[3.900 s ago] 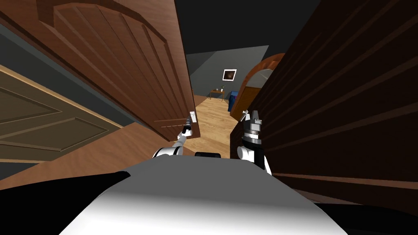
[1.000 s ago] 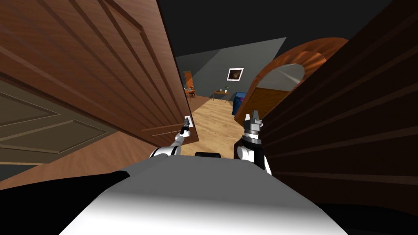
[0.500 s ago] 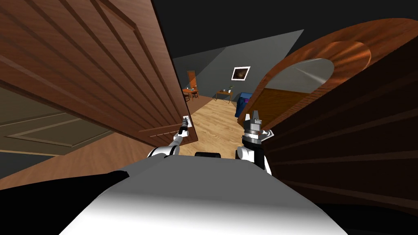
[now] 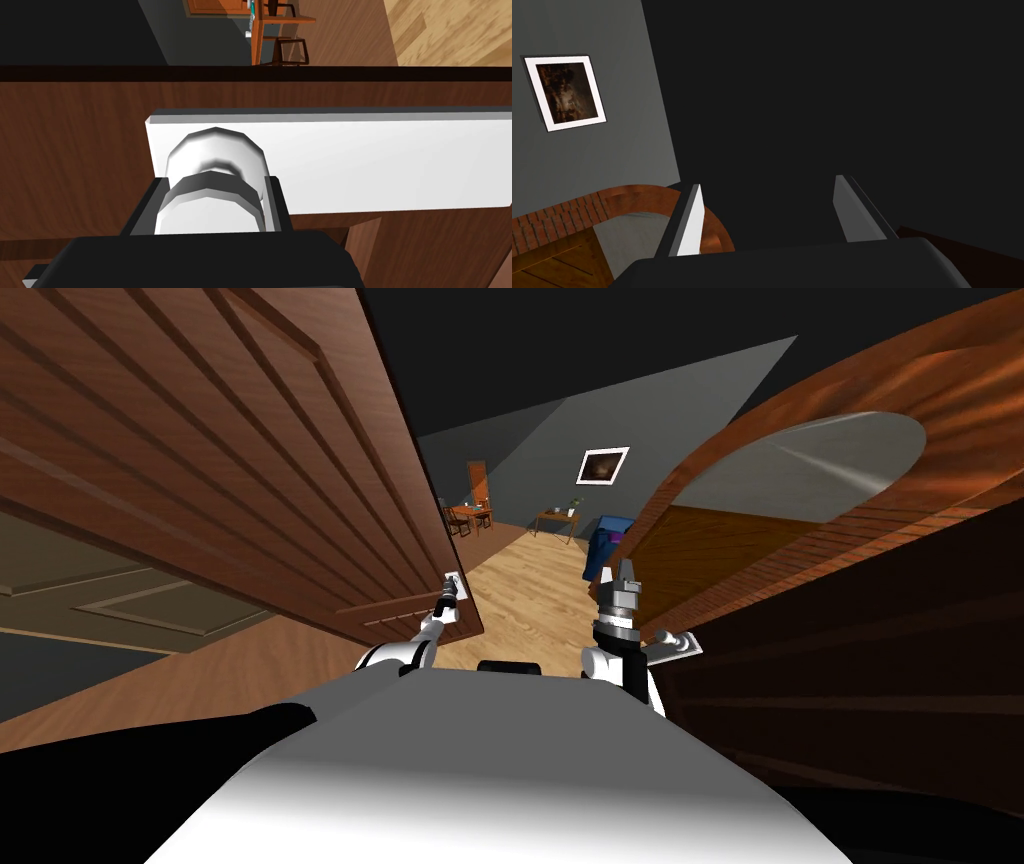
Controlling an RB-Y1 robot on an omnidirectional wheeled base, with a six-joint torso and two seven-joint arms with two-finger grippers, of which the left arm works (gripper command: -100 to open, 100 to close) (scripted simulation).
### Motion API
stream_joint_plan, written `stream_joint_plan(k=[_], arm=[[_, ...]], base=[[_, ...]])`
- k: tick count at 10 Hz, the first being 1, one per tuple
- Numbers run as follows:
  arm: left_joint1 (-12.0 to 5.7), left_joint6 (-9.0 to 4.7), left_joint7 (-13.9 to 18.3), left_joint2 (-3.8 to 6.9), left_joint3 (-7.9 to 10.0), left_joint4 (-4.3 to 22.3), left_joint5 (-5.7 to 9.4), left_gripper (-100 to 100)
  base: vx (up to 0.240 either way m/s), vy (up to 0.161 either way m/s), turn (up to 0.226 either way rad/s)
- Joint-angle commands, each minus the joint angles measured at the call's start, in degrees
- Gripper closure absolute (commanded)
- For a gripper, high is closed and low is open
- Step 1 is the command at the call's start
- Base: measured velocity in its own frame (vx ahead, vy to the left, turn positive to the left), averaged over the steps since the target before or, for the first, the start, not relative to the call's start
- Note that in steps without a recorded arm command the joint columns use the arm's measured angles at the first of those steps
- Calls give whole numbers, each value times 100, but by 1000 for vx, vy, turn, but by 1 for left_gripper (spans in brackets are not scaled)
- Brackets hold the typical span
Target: Push the door open
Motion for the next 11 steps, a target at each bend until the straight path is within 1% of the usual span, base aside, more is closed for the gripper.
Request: stream_joint_plan(k=[1,2,3,5,6,8,9,10,11], arm=[[164,165,-71,-8,70,-286,21,100],[164,165,-71,-8,70,-317,21,100],[158,140,-9,90,62,-247,54,100],[155,128,20,136,58,-213,70,100],[150,111,63,204,53,-164,94,100],[145,89,116,287,46,-104,123,100],[145,89,116,287,46,-104,123,100],[140,70,161,359,40,-52,148,100],[140,70,161,359,40,-52,148,100]], base=[[64,-25,37],[3,2,-11],[103,-80,118],[166,-90,155],[156,-92,95],[192,-112,155],[125,-78,53],[171,-96,121],[139,-95,102]])
